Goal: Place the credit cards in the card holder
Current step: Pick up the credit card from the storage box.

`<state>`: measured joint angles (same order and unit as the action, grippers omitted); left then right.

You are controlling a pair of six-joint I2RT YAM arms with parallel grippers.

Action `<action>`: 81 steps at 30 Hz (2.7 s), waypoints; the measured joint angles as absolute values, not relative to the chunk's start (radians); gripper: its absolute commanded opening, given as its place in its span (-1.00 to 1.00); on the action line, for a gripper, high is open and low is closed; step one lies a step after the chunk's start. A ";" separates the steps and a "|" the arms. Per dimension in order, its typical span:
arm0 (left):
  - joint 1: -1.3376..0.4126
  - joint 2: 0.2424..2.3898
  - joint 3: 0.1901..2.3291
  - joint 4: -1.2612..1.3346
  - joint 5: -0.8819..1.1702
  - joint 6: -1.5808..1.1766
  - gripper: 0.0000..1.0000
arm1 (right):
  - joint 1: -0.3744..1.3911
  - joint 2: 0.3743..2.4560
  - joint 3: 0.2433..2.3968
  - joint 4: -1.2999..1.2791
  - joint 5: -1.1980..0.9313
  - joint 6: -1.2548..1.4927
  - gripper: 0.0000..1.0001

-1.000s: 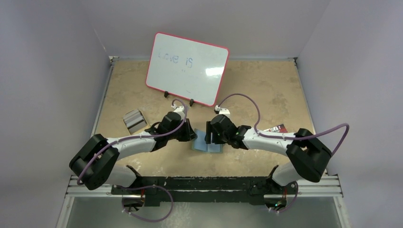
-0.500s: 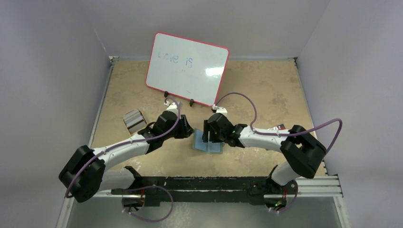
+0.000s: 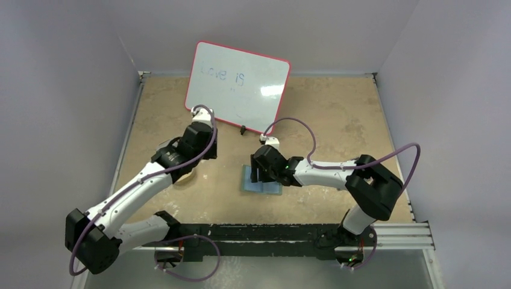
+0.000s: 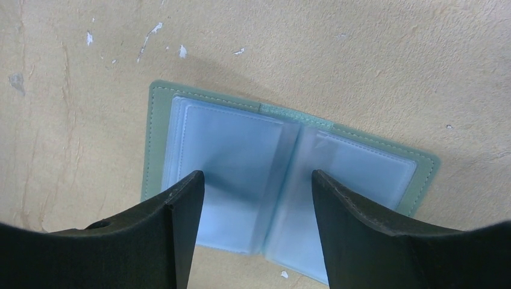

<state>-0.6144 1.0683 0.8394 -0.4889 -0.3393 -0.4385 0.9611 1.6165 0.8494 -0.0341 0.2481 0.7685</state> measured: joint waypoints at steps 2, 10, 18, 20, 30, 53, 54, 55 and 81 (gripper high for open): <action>-0.608 1.056 0.881 -0.547 -0.393 -0.373 0.08 | 0.962 1.617 0.849 -0.034 0.247 0.769 0.36; -0.511 1.049 0.972 -0.666 -0.489 -0.080 0.25 | 0.962 1.609 0.844 -0.033 0.245 0.764 0.36; -0.436 1.108 0.835 -0.653 -0.538 0.250 0.36 | 0.962 1.599 0.833 -0.034 0.245 0.751 0.36; -0.411 1.184 0.836 -0.656 -0.530 0.288 0.37 | 0.962 1.597 0.830 -0.033 0.244 0.745 0.36; -0.216 1.388 0.837 -0.550 -0.477 0.389 0.36 | 0.962 1.566 0.806 -0.038 0.244 0.732 0.36; -0.218 1.462 0.820 -0.402 -0.507 0.475 0.01 | 0.962 1.534 0.777 -0.033 0.214 0.733 0.36; -0.218 1.462 0.820 -0.400 -0.508 0.476 -0.03 | 0.962 1.534 0.777 -0.033 0.214 0.733 0.36; -0.218 1.462 0.820 -0.399 -0.509 0.479 -0.08 | 0.962 1.534 0.777 -0.033 0.214 0.733 0.36; -0.238 1.459 0.915 -0.564 -0.464 0.463 -1.00 | 0.962 1.517 0.763 -0.032 0.212 0.733 0.36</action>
<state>-0.2382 1.4593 0.9146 -0.5640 -0.4641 0.4629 0.9619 1.5173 0.7631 -0.0322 0.2119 0.7330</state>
